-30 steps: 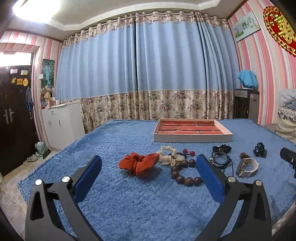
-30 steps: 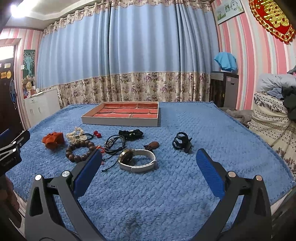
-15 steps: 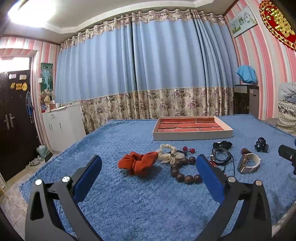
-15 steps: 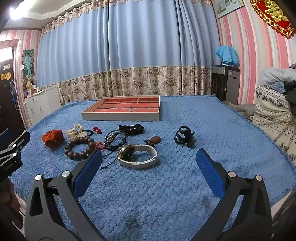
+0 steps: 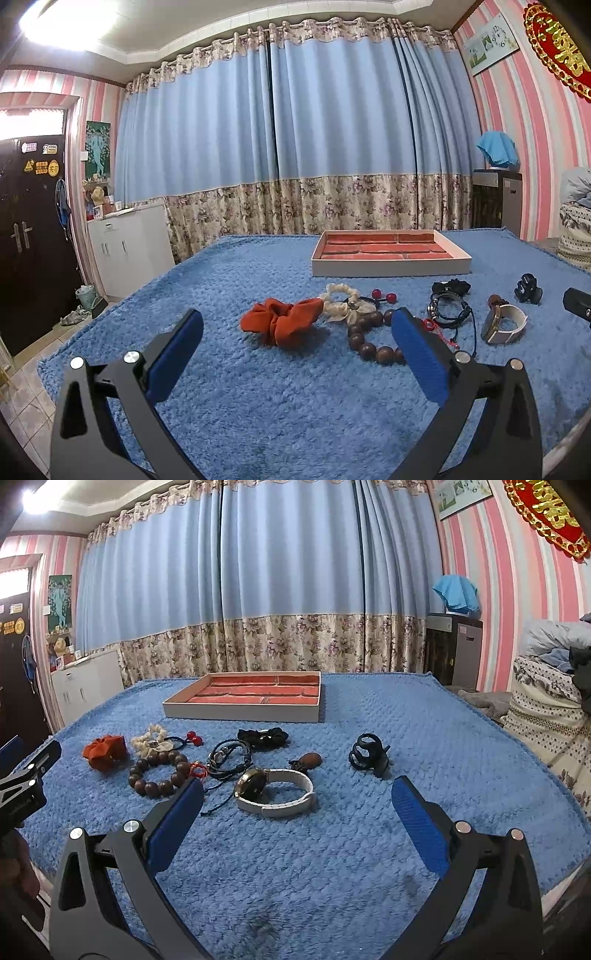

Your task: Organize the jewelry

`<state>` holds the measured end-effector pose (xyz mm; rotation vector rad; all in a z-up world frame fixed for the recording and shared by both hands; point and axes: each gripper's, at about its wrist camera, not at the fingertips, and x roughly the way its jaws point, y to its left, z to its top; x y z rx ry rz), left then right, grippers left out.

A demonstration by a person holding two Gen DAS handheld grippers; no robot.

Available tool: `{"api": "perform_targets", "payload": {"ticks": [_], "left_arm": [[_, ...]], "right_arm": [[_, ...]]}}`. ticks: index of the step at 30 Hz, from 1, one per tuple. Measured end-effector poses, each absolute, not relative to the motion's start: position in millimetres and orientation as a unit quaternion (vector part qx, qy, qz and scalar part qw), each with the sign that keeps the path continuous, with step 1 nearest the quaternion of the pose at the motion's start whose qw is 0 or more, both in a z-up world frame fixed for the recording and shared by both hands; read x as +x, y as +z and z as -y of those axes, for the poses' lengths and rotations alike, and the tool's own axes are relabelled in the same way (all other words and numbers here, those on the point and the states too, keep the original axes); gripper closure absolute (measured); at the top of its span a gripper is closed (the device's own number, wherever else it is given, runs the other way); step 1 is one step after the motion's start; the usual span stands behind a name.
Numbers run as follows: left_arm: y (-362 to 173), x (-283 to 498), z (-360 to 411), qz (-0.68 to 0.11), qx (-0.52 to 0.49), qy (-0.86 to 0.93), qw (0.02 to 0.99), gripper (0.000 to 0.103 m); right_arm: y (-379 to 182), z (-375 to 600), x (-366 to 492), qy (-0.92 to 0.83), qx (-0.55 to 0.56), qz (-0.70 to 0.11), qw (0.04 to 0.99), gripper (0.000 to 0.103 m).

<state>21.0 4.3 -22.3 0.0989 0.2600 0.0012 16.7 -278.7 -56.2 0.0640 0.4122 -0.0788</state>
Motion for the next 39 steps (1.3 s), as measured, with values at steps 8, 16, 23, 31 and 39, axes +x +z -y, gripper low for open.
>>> {"api": "perform_targets", "payload": {"ticks": [8, 16, 23, 31, 39], "left_arm": [[-23, 26, -9, -0.138, 0.043, -0.003, 0.989, 0.004], [-21, 37, -17, -0.148, 0.032, 0.0, 0.988, 0.004], [-24, 53, -16, -0.167, 0.038, -0.003, 0.985, 0.004], [-27, 81, -14, -0.197, 0.044, -0.013, 0.979, 0.004], [-31, 107, -19, -0.231, 0.039, -0.016, 0.972, 0.005]], "right_arm": [[-58, 279, 26, -0.034, 0.028, -0.216, 0.975, 0.012], [-58, 281, 37, -0.033, 0.024, -0.221, 0.975, 0.016], [-64, 284, 54, -0.028, 0.019, -0.247, 0.968, 0.02], [-72, 288, 83, -0.033, 0.006, -0.276, 0.961, 0.031], [-80, 293, 113, -0.032, 0.007, -0.32, 0.947, 0.039]]}}
